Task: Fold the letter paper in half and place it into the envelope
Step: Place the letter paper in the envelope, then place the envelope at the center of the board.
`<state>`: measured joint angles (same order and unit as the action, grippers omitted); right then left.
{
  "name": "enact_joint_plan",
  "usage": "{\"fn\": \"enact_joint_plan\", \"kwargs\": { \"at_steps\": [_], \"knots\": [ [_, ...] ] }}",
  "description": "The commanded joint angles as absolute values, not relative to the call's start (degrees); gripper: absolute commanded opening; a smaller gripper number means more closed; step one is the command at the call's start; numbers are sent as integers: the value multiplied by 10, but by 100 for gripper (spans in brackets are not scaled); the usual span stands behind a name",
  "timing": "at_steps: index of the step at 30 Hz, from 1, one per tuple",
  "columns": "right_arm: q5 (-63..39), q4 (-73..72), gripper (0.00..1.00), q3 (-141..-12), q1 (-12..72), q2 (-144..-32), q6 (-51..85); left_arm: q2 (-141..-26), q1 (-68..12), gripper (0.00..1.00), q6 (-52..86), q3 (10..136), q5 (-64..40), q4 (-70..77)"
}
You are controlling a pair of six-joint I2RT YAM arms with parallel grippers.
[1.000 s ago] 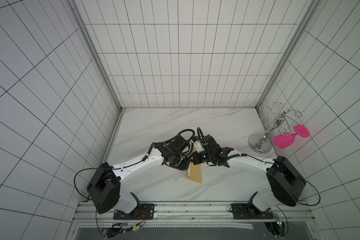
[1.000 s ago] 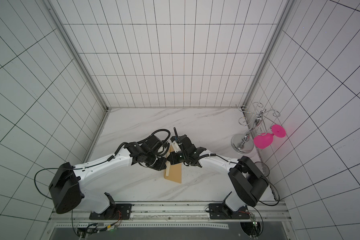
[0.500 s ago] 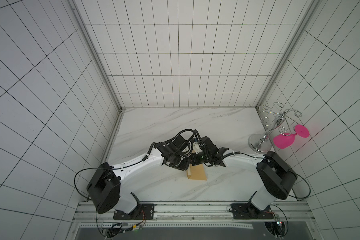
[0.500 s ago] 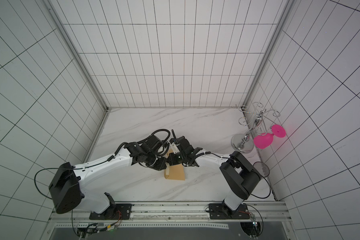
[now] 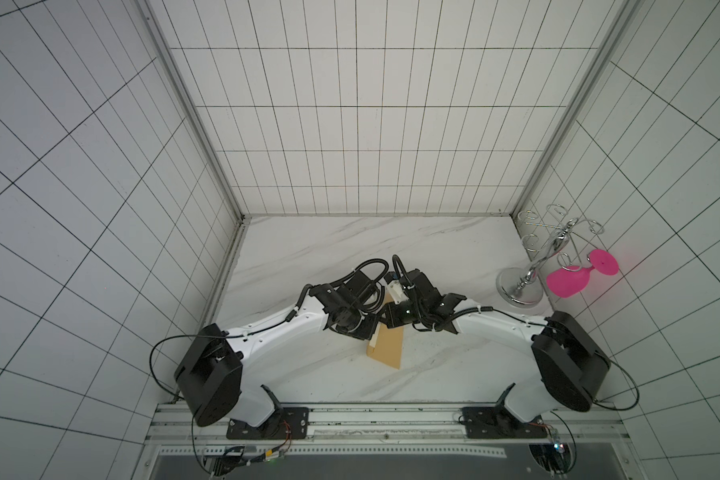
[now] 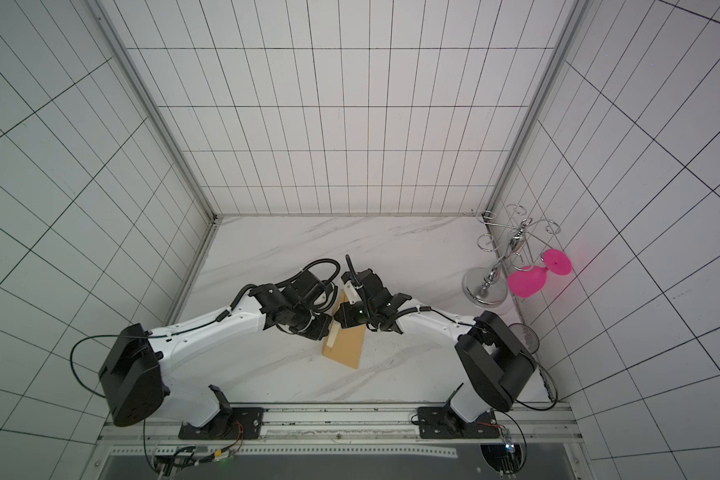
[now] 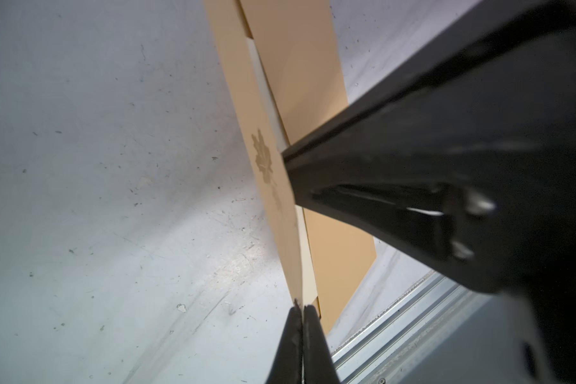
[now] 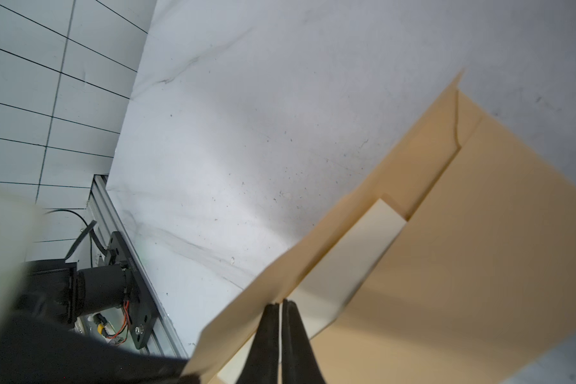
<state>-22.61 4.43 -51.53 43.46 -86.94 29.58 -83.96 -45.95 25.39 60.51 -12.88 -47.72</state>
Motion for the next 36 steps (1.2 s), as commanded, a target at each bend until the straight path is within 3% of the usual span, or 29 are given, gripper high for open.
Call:
{"fn": "enact_joint_plan", "kwargs": {
  "at_steps": [1, 7, 12, 13, 15, 18, 20, 22, 27, 32, 36],
  "knots": [
    [-168, 140, 12, -578, 427, -820, 253, -856, -455, 0, 267, 607, -87, -468],
    [-77, 265, 13, -574, 398, -769, 240, -881, -454, 0, 285, 619, -26, -468],
    [-77, 268, 13, -496, 363, -750, 274, -898, -454, 0, 298, 642, -6, -463],
    [-79, 266, 13, -486, 359, -752, 277, -903, -454, 3, 299, 645, -18, -453],
    [-83, 256, 12, -471, 356, -760, 282, -918, -454, 20, 296, 646, -63, -435],
    [-101, 234, 12, -460, 351, -784, 288, -950, -460, 23, 298, 651, -71, -438],
    [-116, 212, 12, -452, 350, -804, 297, -964, -461, 35, 299, 651, -67, -431],
    [-128, 186, 12, -441, 350, -826, 306, -973, -460, 40, 299, 661, -54, -431],
    [-146, 152, 8, -425, 350, -875, 312, -968, -449, 38, 301, 711, 18, -474],
    [-150, 139, 8, -418, 351, -904, 302, -894, -416, 33, 296, 737, 38, -491],
    [-162, 124, 7, -413, 350, -923, 301, -863, -381, 28, 294, 700, 73, -468]
  ]
}}
